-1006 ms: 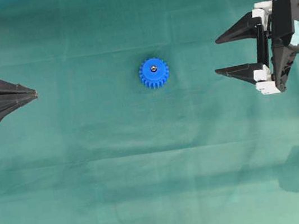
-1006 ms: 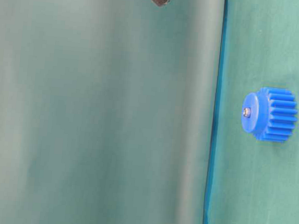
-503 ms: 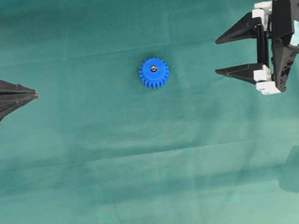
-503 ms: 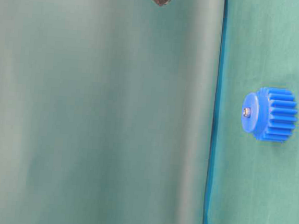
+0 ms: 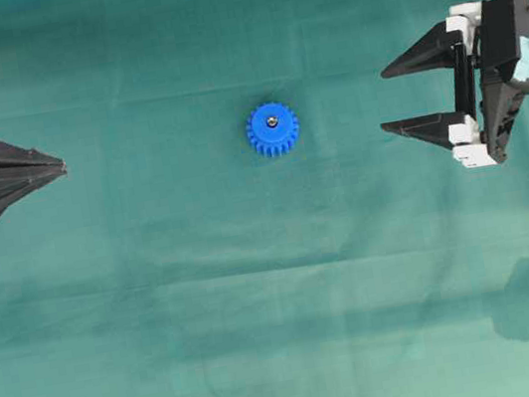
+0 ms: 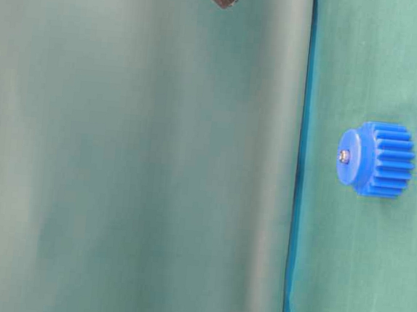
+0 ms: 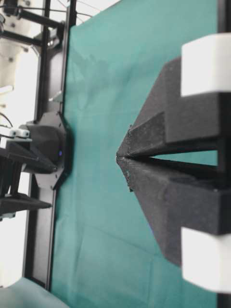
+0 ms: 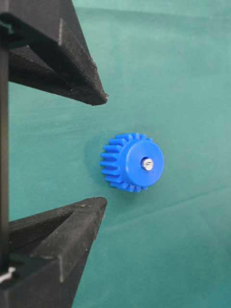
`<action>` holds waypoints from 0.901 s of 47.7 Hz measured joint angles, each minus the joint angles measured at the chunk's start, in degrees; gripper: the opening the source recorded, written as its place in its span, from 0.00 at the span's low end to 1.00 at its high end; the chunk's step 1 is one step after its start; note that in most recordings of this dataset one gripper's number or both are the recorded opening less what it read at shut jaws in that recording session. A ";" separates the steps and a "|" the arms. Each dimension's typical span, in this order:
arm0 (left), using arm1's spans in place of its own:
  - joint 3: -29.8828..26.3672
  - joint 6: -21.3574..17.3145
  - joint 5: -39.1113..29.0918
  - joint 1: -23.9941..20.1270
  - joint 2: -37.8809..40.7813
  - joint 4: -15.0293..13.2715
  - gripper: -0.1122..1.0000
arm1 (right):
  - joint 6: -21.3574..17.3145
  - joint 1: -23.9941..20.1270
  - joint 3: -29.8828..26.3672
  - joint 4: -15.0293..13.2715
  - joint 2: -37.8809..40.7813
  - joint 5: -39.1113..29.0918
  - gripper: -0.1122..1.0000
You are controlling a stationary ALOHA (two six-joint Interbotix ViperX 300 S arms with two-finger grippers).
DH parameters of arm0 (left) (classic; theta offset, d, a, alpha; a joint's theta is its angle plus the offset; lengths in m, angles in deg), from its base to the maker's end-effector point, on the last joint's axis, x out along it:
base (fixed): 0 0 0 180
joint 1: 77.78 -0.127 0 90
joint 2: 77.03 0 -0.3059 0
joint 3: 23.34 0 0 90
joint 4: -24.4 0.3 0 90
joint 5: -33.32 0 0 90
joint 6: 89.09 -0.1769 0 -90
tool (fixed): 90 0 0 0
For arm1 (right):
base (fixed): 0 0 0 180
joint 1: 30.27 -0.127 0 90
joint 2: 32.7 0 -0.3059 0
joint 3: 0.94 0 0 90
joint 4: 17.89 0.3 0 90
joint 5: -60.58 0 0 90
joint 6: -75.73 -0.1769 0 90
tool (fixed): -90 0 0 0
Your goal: Insert the shaft placed at a random location into the center hole of the small gear at another random location.
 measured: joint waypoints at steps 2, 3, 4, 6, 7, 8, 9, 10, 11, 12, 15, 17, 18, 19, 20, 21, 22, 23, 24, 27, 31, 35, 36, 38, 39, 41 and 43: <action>0.00 0.00 -0.09 0.00 -0.09 0.00 0.10 | 0.00 0.00 -0.09 0.00 0.00 0.00 0.81; 0.00 0.00 -0.09 0.00 -0.09 0.00 0.10 | 0.00 0.00 -0.09 0.00 0.00 0.00 0.81; 0.00 0.09 -0.09 0.00 -0.09 0.00 0.10 | 0.09 0.00 0.00 -0.09 0.00 0.00 0.81; 0.00 0.00 -0.09 0.00 -0.09 0.00 0.10 | 0.00 0.00 0.00 -0.09 0.00 0.00 0.81; 0.00 0.00 0.00 0.00 -0.09 0.00 0.10 | 0.00 0.00 0.00 0.00 0.00 0.00 0.81; 0.00 0.00 0.00 0.00 -0.09 0.00 0.10 | 0.00 0.00 0.00 -0.09 0.00 0.00 0.81; 0.00 0.00 0.00 0.00 -0.09 0.00 0.10 | 0.00 0.00 0.00 -0.09 0.00 0.00 0.81; 0.00 0.00 -0.09 0.00 -0.09 0.00 0.10 | 0.00 0.00 -0.09 -0.09 0.00 0.00 0.81; 0.00 0.00 0.00 0.00 0.00 0.00 0.10 | 0.00 0.00 0.00 -0.09 0.00 0.00 0.81; 0.00 0.00 -0.09 0.00 -0.09 0.00 0.10 | 0.00 0.00 0.00 -0.09 0.00 0.00 0.81; 0.00 0.00 -0.09 0.00 -0.09 0.00 0.10 | 0.00 0.00 0.00 0.00 0.00 0.00 0.81; 0.00 0.00 -0.09 0.00 -0.09 0.00 0.10 | 0.00 0.00 0.00 -0.09 0.00 0.00 0.81; 0.00 0.00 -0.09 0.00 -0.09 -0.09 0.10 | 0.00 0.00 0.00 -0.09 0.00 0.00 0.81; 0.00 0.00 -0.09 0.00 -0.09 0.00 0.10 | 0.00 0.00 0.00 0.00 0.00 0.00 0.81; 0.00 0.00 -0.18 0.00 -0.09 0.00 0.10 | 0.09 0.00 0.00 0.00 0.00 0.00 0.81; 0.00 0.00 -0.35 0.00 -0.09 0.00 0.10 | 0.00 0.00 0.00 -0.09 0.00 0.00 0.81; 0.00 0.00 -0.44 0.00 -0.09 0.00 0.10 | 0.00 0.00 -0.09 0.00 0.09 0.00 0.81; 0.00 0.00 -0.44 0.00 -0.09 -0.09 0.10 | 0.00 0.00 -0.09 -0.09 0.00 0.00 0.81; 0.00 0.00 -0.53 0.00 -0.09 0.00 0.10 | 0.00 0.00 0.00 -0.09 0.00 0.00 0.81; 0.09 0.00 -0.53 0.00 -0.09 -0.09 0.10 | 0.00 0.00 -0.09 0.00 0.00 0.00 0.81; 0.00 0.00 -0.70 0.00 -0.09 0.00 0.10 | 0.00 0.00 0.00 0.00 0.00 0.00 0.81; 0.00 0.00 -0.62 0.00 -0.09 0.00 0.10 | 0.00 0.00 0.00 0.00 0.00 0.00 0.81; 0.09 0.00 -0.70 0.00 -0.09 0.00 0.10 | 0.00 0.00 0.00 0.00 0.09 0.00 0.81; 0.00 0.00 -0.70 0.00 -0.09 0.00 0.10 | 0.00 0.00 -0.09 0.00 0.00 0.00 0.81; 0.00 0.00 -0.70 0.00 -0.09 0.00 0.10 | 0.00 0.00 -0.09 -0.09 0.00 0.00 0.81; 0.00 0.00 -0.70 0.00 -0.09 0.00 0.10 | 0.00 0.00 0.00 0.00 0.00 0.00 0.81; 0.00 0.00 -0.70 0.00 -0.09 -0.09 0.10 | 0.00 0.00 0.00 0.00 0.00 0.00 0.81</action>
